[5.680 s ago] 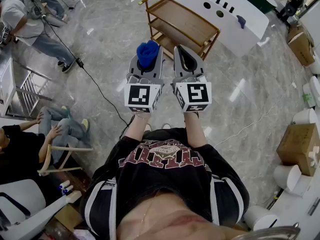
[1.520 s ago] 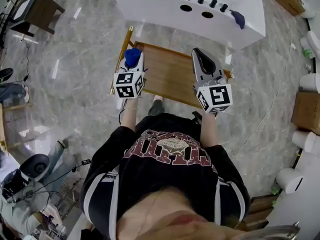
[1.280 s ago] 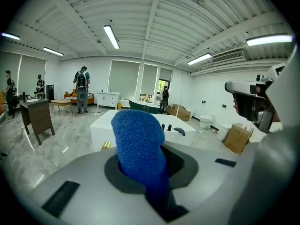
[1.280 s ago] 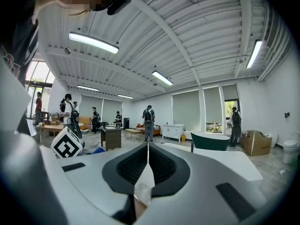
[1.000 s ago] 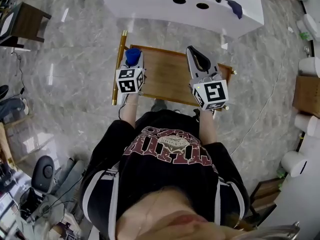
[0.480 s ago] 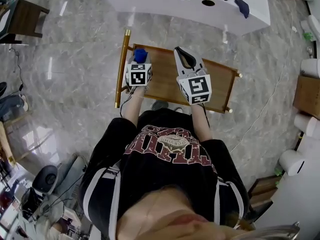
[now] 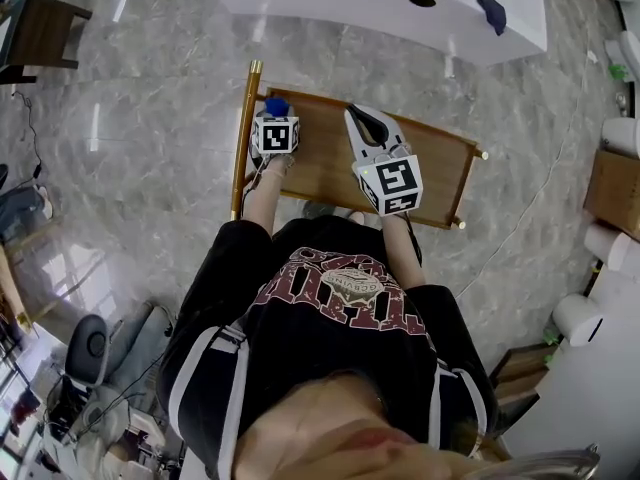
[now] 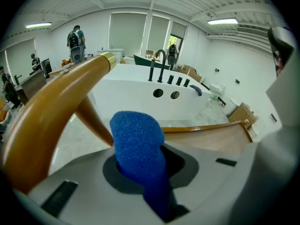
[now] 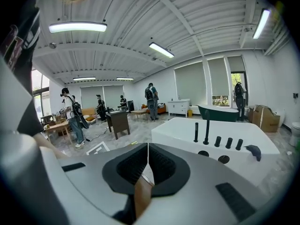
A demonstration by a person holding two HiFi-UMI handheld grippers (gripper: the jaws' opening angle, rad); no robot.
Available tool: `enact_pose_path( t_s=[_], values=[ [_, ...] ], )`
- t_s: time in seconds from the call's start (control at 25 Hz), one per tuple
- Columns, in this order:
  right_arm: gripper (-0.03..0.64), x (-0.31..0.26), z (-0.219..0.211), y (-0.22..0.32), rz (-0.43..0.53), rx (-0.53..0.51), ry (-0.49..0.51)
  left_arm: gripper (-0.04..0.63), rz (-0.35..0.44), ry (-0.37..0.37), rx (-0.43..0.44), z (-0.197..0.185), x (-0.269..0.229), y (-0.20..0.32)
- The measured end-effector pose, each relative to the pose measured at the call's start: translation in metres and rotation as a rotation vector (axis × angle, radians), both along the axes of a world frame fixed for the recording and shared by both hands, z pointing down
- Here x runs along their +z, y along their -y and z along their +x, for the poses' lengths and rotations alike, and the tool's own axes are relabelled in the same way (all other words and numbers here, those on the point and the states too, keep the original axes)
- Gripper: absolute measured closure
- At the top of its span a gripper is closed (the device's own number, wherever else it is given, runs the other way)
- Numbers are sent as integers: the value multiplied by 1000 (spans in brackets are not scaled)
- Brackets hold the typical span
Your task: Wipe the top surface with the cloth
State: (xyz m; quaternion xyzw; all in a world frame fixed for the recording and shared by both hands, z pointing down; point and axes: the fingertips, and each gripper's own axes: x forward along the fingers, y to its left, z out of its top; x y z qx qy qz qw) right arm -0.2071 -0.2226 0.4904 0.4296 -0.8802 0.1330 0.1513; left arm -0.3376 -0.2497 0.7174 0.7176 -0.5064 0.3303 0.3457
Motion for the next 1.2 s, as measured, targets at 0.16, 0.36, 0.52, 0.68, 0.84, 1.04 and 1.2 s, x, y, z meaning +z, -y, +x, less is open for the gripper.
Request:
enact_pose_path(
  t_s=[0.16, 0.36, 0.52, 0.68, 0.84, 1.04, 1.2],
  values=[
    [598, 5, 4, 2, -23, 5, 20, 444, -22, -27, -16, -1, 14, 2],
    [598, 13, 8, 5, -52, 12, 22, 370, -44, -56, -5, 2, 24, 3],
    [598, 12, 8, 5, -57, 13, 50, 367, 1, -4, -16, -5, 14, -2],
    [598, 12, 7, 3, -53, 10, 62, 367, 17, 26, -71, -12, 10, -14],
    [598, 12, 8, 0, -44, 8, 45, 416, 8, 47, -82, -18, 18, -20],
    [598, 19, 25, -2, -48, 31, 10, 476, -8, 84, -77, -16, 22, -16],
    [598, 28, 47, -8, -71, 48, -4, 488, -11, 117, -66, -10, 26, -15]
  ],
)
